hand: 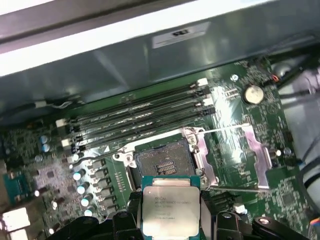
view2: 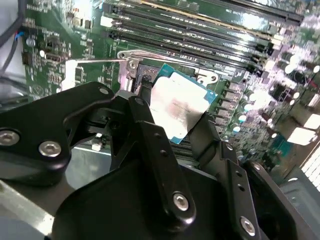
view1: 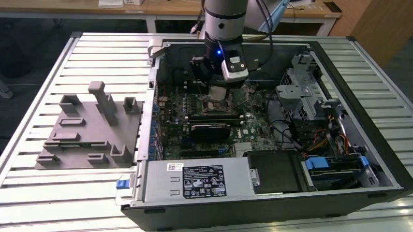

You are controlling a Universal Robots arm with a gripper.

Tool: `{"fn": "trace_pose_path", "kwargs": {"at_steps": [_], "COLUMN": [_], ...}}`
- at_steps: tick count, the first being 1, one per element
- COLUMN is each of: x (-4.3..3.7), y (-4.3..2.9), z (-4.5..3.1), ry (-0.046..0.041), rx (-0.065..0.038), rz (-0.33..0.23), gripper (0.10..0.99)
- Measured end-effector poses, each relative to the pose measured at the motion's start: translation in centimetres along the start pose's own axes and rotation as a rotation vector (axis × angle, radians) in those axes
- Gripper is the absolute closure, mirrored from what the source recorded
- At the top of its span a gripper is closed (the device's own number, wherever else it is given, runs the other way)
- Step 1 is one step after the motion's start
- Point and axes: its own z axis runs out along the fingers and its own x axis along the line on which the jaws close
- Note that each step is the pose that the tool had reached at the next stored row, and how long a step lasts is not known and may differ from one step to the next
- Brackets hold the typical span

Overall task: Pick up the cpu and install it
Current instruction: 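Place the cpu into insertion slot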

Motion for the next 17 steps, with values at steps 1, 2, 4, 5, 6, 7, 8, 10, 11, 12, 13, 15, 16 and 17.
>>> {"fn": "trace_pose_path", "kwargs": {"at_steps": [1, 2, 4, 5, 6, 7, 8, 10, 11, 12, 13, 15, 16, 17], "x": [0.00, 0.00, 0.00, 0.00, 0.00, 0.00, 0.00, 0.00, 0.00, 0.00, 0.00, 0.00, 0.00, 0.00], "y": [0.00, 0.00, 0.00, 0.00, 0.00, 0.00, 0.00, 0.00, 0.00, 0.00, 0.00, 0.00, 0.00, 0.00], "z": [0.00, 0.01, 0.01, 0.01, 0.01, 0.01, 0.01, 0.02, 0.02, 0.02, 0.02, 0.02, 0.02, 0.02], "ry": [-0.0001, -0.0001, -0.0002, -0.0002, -0.0003, -0.0003, -0.0004, -0.0004, -0.0005, -0.0005, -0.0006, -0.0006, -0.0007, -0.0007], "rx": [0.000, 0.001, 0.002, 0.002, 0.002, 0.003, 0.003, 0.004, 0.004, 0.005, 0.005, 0.006, 0.006, 0.007], "rz": [0.017, 0.034, 0.068, 0.084, 0.101, 0.117, 0.134, 0.167, 0.184, 0.200, 0.217, 0.251, 0.268, 0.284], "gripper": [0.541, 0.541, 0.541, 0.541, 0.541, 0.541, 0.541, 0.541, 0.541, 0.541, 0.541, 0.541, 0.541, 0.541]}}
